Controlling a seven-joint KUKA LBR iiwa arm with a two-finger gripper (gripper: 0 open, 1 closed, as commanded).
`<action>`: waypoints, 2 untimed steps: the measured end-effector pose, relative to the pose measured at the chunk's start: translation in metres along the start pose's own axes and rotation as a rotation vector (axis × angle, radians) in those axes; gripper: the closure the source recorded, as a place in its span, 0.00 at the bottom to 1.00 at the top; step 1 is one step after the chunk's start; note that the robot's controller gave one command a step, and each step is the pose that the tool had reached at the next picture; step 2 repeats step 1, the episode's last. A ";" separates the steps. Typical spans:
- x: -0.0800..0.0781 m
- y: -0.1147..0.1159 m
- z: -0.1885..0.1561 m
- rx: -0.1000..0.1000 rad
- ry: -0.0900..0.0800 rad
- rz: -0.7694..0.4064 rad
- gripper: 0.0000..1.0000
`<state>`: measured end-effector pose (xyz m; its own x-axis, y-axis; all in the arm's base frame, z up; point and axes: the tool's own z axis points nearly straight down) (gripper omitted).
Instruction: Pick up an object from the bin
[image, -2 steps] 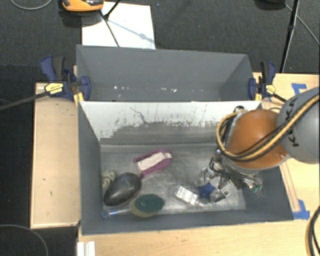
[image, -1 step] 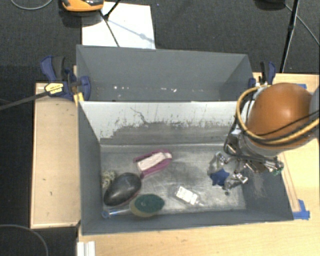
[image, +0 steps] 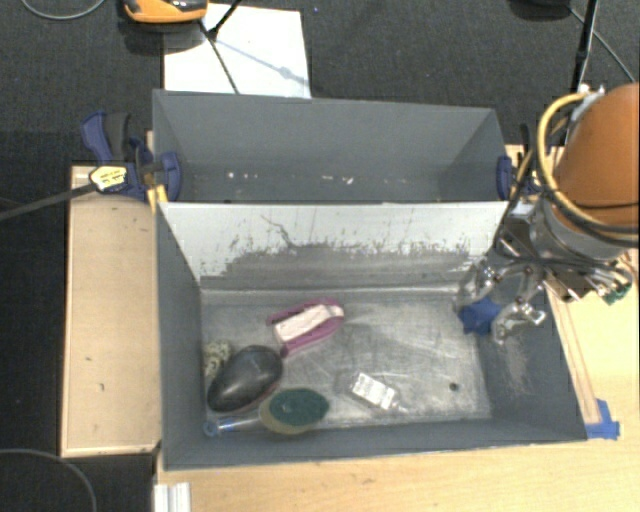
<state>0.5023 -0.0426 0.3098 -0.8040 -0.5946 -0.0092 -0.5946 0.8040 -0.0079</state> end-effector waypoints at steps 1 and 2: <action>0.006 0.005 0.001 -0.006 0.003 -0.290 1.00; 0.006 0.005 0.001 -0.006 0.003 -0.290 1.00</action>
Offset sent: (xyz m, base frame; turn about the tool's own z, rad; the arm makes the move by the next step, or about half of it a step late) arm -0.0088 0.0002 -0.0016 -0.2925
